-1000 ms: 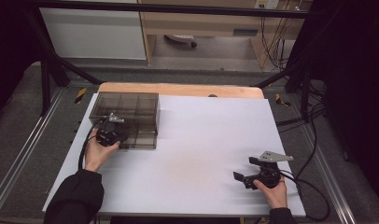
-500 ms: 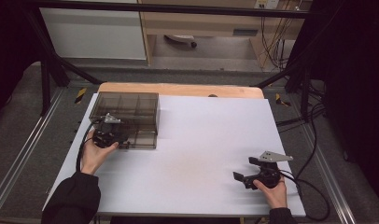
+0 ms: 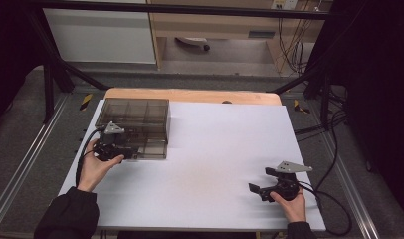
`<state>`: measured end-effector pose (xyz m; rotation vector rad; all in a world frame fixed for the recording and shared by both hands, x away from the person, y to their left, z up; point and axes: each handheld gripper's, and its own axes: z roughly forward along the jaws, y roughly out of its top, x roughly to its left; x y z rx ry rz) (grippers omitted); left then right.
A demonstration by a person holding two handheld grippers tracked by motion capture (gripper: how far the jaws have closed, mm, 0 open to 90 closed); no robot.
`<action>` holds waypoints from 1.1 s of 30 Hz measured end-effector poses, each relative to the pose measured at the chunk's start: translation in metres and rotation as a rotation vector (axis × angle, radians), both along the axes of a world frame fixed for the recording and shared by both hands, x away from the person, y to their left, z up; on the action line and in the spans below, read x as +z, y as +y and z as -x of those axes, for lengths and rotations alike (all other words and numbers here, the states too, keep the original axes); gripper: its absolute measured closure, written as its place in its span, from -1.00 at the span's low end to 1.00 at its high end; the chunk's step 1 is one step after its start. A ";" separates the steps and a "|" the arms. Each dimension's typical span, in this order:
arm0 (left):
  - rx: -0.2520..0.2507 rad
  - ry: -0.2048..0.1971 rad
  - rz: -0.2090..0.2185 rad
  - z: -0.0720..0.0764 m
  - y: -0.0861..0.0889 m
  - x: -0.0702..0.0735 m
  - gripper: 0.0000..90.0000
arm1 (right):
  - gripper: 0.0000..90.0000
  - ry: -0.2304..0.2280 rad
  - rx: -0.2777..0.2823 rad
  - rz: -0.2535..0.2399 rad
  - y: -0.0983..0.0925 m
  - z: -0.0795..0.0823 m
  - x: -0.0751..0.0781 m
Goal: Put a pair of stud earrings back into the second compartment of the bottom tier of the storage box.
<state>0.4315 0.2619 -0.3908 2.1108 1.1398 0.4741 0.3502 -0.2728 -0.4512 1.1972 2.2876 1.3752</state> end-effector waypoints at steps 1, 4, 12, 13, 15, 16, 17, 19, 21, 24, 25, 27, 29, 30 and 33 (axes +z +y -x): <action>-0.003 -0.002 0.005 0.001 0.000 0.000 -0.30 | -0.98 -0.002 0.001 0.001 0.000 0.000 0.000; -0.024 -0.009 0.020 0.006 -0.002 0.000 -0.40 | -0.98 -0.001 0.001 0.000 0.000 0.000 0.000; -0.061 -0.017 0.029 0.020 -0.004 -0.006 -0.63 | -0.98 -0.001 0.002 -0.001 0.000 0.000 0.000; -0.065 -0.018 0.030 0.022 -0.004 -0.007 -0.65 | -0.98 0.000 0.002 -0.001 0.000 0.000 0.000; -0.071 -0.028 0.037 0.026 -0.003 -0.009 -0.69 | -0.98 -0.001 0.002 -0.002 0.000 0.000 0.000; -0.072 -0.030 0.043 0.028 -0.003 -0.010 -0.71 | -0.98 -0.001 0.001 -0.002 0.000 0.000 0.000; -0.074 -0.033 0.047 0.030 -0.002 -0.011 -0.72 | -0.98 -0.001 0.001 -0.003 0.000 0.000 0.000; -0.078 -0.041 0.048 0.033 -0.001 -0.013 -0.73 | -0.98 0.003 0.001 -0.002 0.000 0.000 0.000; -0.085 -0.047 0.053 0.037 0.000 -0.015 -0.74 | -0.99 0.005 0.000 -0.002 0.000 0.000 0.000; -0.091 -0.056 0.059 0.042 0.002 -0.017 -0.76 | -0.99 0.006 0.001 -0.004 0.000 0.000 0.000; -0.090 -0.059 0.062 0.043 0.003 -0.018 -0.76 | -0.98 0.006 0.001 -0.003 0.000 0.000 0.000; -0.091 -0.064 0.065 0.046 0.005 -0.020 -0.76 | -0.99 0.006 0.001 -0.002 0.000 0.000 0.000; -0.093 -0.067 0.064 0.050 0.006 -0.024 -0.76 | -0.99 0.006 0.002 -0.003 0.000 0.000 0.000; -0.093 -0.067 0.062 0.051 0.007 -0.025 -0.76 | -0.99 0.007 0.001 -0.003 0.000 0.000 0.000; -0.094 -0.073 0.065 0.056 0.012 -0.031 -0.76 | -0.98 0.006 0.001 -0.003 0.000 0.000 0.000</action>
